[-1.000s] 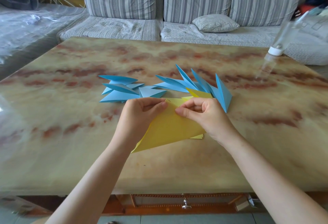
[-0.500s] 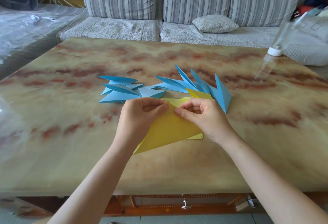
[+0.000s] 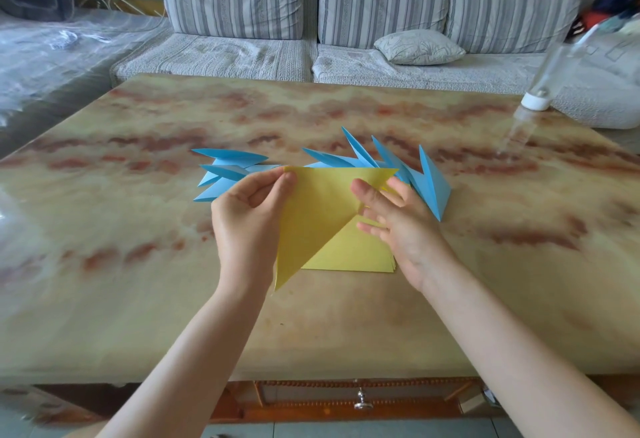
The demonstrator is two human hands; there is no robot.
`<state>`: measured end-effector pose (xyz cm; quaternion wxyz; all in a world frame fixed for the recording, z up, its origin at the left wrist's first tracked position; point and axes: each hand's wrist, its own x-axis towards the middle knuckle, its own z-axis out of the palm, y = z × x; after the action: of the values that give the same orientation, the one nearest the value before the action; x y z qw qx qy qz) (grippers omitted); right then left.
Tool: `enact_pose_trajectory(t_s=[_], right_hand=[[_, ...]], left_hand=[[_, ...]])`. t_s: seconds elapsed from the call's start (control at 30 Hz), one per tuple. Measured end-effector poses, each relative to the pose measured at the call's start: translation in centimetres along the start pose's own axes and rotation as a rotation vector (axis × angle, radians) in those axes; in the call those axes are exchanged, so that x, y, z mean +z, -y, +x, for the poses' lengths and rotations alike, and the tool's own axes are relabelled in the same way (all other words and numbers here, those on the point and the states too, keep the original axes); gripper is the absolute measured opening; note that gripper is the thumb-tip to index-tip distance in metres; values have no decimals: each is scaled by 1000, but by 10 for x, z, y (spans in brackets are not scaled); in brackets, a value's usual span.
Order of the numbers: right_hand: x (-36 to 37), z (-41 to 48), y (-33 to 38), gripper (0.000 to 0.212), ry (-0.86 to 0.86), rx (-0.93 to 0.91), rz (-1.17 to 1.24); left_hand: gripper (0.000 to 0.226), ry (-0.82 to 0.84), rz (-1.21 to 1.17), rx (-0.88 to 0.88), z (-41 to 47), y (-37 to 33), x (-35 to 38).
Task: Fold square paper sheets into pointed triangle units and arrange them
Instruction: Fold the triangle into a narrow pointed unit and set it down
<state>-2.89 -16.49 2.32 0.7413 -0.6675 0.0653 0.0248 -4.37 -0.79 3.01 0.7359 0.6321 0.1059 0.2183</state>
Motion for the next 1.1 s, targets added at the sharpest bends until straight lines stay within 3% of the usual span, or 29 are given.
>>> enact_pose_trajectory(t_s=[0.1,0.17,0.23,0.27,0.37,0.57,0.83,1.1], right_hand=[[4,-9,1,90,135,63,55],[11,-13,-7,56,197,82,47],[18,-13,-13,21,188,41,69],[20,-11,-15,14,158,24,83],[22,-9,-17,13,84,47,129],[19,-10,-11,11,97,59,167],[16,-11,-8,27,131,84,243],[16,-11,-5,12,64,71,226]], left_hand=[[9,-39,-30,-6,0,-1,-1],[10,-54,-63,-17,-2,-1,0],[9,-53,-85,-52,-3,0,2],[7,-48,-104,-78,-3,1,3],[4,-20,-166,-156,-5,4,4],[10,40,-307,-339,-4,0,2],[8,33,-366,-364,-4,-1,0],[18,50,-457,-392,-4,-1,0]])
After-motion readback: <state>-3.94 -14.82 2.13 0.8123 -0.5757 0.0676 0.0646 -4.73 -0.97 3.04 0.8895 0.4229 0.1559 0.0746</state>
